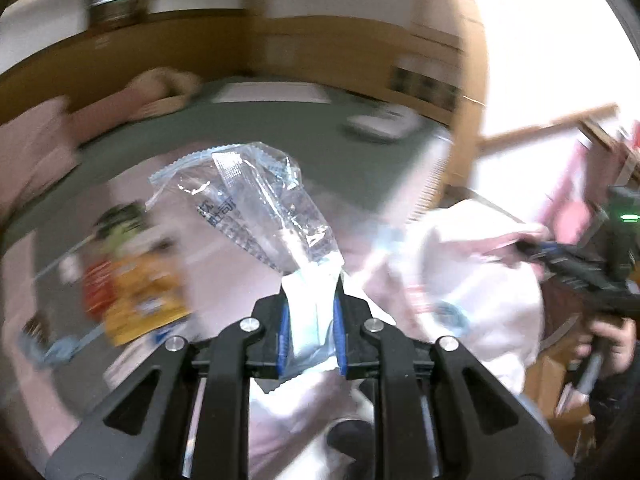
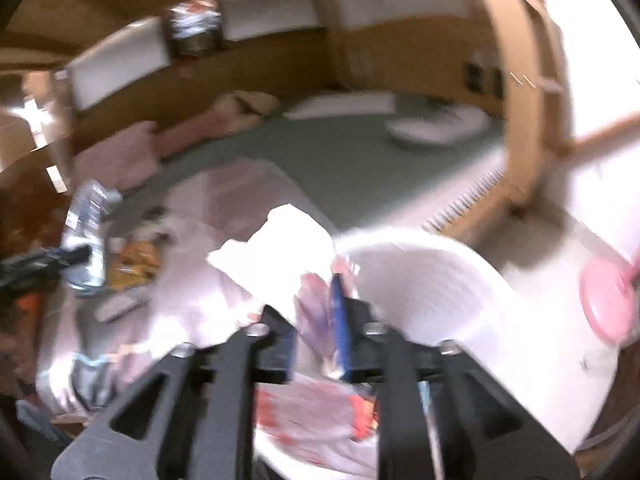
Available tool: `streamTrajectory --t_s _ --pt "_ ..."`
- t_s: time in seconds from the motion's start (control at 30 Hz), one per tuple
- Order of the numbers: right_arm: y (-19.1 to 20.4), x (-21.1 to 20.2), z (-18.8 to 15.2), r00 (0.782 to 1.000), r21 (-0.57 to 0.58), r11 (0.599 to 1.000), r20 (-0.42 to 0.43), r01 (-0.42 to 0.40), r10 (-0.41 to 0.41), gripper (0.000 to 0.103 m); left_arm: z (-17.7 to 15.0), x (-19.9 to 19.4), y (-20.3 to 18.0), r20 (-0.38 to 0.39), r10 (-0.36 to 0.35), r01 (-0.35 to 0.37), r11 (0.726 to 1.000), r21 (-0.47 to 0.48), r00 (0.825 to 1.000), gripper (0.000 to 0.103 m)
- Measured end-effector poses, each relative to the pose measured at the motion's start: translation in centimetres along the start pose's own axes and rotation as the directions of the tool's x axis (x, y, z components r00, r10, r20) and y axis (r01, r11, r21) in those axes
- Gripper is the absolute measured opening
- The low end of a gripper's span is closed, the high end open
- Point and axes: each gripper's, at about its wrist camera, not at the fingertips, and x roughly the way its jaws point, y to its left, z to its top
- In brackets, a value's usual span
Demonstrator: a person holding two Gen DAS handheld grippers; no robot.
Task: Collect trash
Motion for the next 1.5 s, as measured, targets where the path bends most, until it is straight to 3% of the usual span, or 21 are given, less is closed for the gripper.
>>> streamTrajectory --t_s 0.03,0.13,0.2,0.27,0.3,0.33,0.4,0.47,0.6,0.7,0.8,0.93,0.97,1.03,1.07,1.1,1.13,1.2,1.27,1.4,1.5 --pt "-1.0 0.1 -0.2 1.000 0.045 0.999 -0.003 0.007 -0.007 0.069 0.8 0.8 -1.8 -0.018 -0.033 0.034 0.999 0.028 0.999 0.018" --pt "-4.1 -3.1 0.9 0.991 0.200 0.980 0.129 -0.008 -0.018 0.071 3.1 3.1 -6.6 -0.069 -0.143 0.148 0.986 0.071 0.987 0.018" --pt "-5.5 -6.4 2.2 0.964 0.259 0.966 0.257 0.000 -0.069 0.078 4.2 4.8 -10.2 -0.097 -0.185 0.197 0.971 0.135 0.978 0.020" --pt "-6.4 -9.3 3.4 0.931 0.301 0.953 0.354 -0.021 -0.091 0.083 4.5 6.3 -12.6 -0.148 -0.210 0.235 0.955 0.179 0.967 0.039" --pt "-6.5 -10.2 4.0 0.921 0.306 0.952 0.380 -0.032 -0.091 0.084 4.6 7.6 -13.8 -0.198 -0.217 0.255 0.948 0.191 0.956 0.073" --pt "-6.5 -10.9 4.5 0.913 0.302 0.953 0.399 -0.041 -0.088 0.085 4.7 8.6 -14.4 -0.222 -0.193 0.239 0.950 0.201 0.956 0.097" --pt "-6.0 -11.6 5.3 0.905 0.276 0.960 0.419 -0.042 -0.081 0.086 4.8 9.0 -14.6 -0.188 -0.108 0.151 0.960 0.234 0.976 0.098" --pt "-4.7 -10.8 5.8 0.911 0.241 0.970 0.408 -0.039 -0.065 0.087 5.0 8.1 -13.1 -0.152 -0.056 0.088 0.972 0.217 0.987 0.098" --pt "-0.3 -7.0 6.2 0.947 0.161 0.984 0.321 -0.075 0.020 0.088 5.0 3.9 -5.8 -0.072 0.006 -0.001 0.998 0.062 0.997 0.098" --pt "7.1 -3.4 6.8 0.961 0.073 0.985 0.242 -0.154 0.132 0.088 3.8 -0.5 1.3 -0.005 0.152 -0.152 0.986 -0.066 0.988 0.100" --pt "16.2 0.0 7.4 0.961 -0.084 0.972 0.152 -0.219 0.229 0.088 1.4 -4.8 8.3 0.019 0.333 -0.321 0.923 -0.213 0.943 0.100" --pt "27.2 3.1 7.0 0.955 -0.271 0.924 0.051 -0.269 0.293 0.088 -3.5 -9.1 16.0 -0.043 0.504 -0.472 0.772 -0.424 0.863 0.100" --pt "28.7 3.0 6.4 0.954 -0.295 0.917 0.051 -0.269 0.296 0.088 -4.8 -9.8 17.1 -0.052 0.532 -0.495 0.741 -0.454 0.845 0.100" --pt "30.2 3.5 4.8 0.952 -0.336 0.905 0.065 -0.260 0.298 0.088 -7.8 -11.1 19.4 -0.072 0.628 -0.574 0.651 -0.497 0.775 0.100" --pt "30.7 4.3 3.6 0.957 -0.361 0.900 0.061 -0.245 0.285 0.088 -9.1 -11.4 20.1 -0.085 0.656 -0.598 0.615 -0.514 0.749 0.100" --pt "31.2 4.8 2.8 0.960 -0.377 0.892 0.028 -0.249 0.280 0.088 -10.6 -11.4 21.4 -0.130 0.668 -0.615 0.568 -0.547 0.732 0.100" --pt "31.6 5.4 2.4 0.960 -0.387 0.883 -0.017 -0.265 0.280 0.088 -11.3 -11.9 22.6 -0.157 0.656 -0.609 0.549 -0.572 0.738 0.100" --pt "32.0 5.6 2.7 0.955 -0.377 0.881 -0.033 -0.286 0.295 0.088 -11.8 -11.6 23.5 -0.168 0.620 -0.579 0.554 -0.599 0.766 0.100" --pt "32.0 5.0 2.9 0.954 -0.376 0.884 -0.005 -0.280 0.300 0.088 -11.4 -10.7 23.0 -0.175 0.626 -0.599 0.572 -0.561 0.760 0.100" --pt "32.1 5.0 2.5 0.953 -0.355 0.890 -0.006 -0.285 0.303 0.090 -10.7 -8.9 21.4 -0.168 0.598 -0.589 0.630 -0.506 0.784 0.100" --pt "32.1 5.4 2.6 0.953 -0.360 0.888 -0.013 -0.286 0.302 0.090 -10.3 -7.7 20.4 -0.178 0.590 -0.595 0.654 -0.467 0.787 0.100"
